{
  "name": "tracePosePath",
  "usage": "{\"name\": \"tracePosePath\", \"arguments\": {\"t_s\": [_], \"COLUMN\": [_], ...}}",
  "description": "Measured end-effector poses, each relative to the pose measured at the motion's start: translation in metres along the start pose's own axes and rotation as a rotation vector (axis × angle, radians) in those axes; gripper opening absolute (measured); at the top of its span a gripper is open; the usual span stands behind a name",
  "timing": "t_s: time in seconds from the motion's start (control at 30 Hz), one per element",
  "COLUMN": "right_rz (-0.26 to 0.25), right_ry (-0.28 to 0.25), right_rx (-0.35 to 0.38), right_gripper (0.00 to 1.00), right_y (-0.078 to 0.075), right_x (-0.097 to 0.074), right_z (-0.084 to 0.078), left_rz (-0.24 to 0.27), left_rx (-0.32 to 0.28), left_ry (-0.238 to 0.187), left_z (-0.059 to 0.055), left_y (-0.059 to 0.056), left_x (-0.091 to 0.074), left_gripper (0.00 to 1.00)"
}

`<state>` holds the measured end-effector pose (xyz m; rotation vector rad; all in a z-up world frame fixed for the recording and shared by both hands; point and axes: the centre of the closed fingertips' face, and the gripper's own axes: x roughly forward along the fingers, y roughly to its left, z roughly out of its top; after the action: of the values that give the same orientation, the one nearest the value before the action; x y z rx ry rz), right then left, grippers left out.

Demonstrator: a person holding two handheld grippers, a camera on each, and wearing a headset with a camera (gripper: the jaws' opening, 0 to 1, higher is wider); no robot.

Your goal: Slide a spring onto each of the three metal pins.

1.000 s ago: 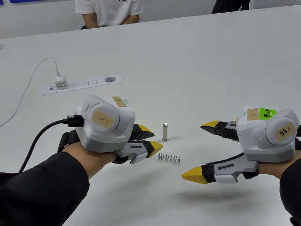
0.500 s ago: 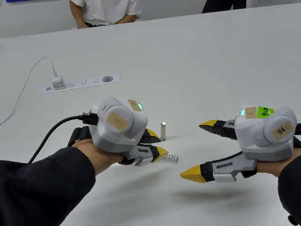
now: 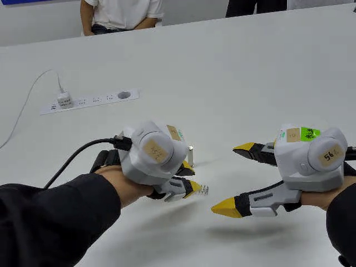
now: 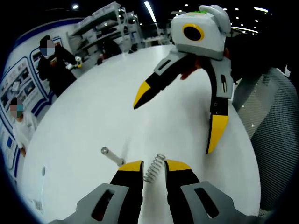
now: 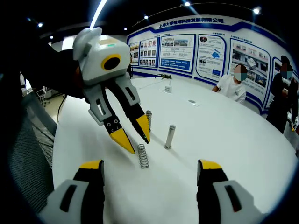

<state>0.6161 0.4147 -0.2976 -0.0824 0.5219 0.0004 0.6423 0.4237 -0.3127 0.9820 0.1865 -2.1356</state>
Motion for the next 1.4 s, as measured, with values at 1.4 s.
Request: {"name": "tracePosePath", "arguments": {"t_s": [1.4], "right_rz": [-0.014], "right_ry": [-0.017], "right_rx": [0.011], "right_gripper": [0.83], "right_y": [-0.005], "right_x": [-0.003], "right_z": [0.003], "left_rz": [-0.089], "left_rx": [0.07], "left_ry": [0.105], "left_z": [-0.009], "left_y": [-0.014], "left_x": [0.034], "left_gripper": [0.14]}}
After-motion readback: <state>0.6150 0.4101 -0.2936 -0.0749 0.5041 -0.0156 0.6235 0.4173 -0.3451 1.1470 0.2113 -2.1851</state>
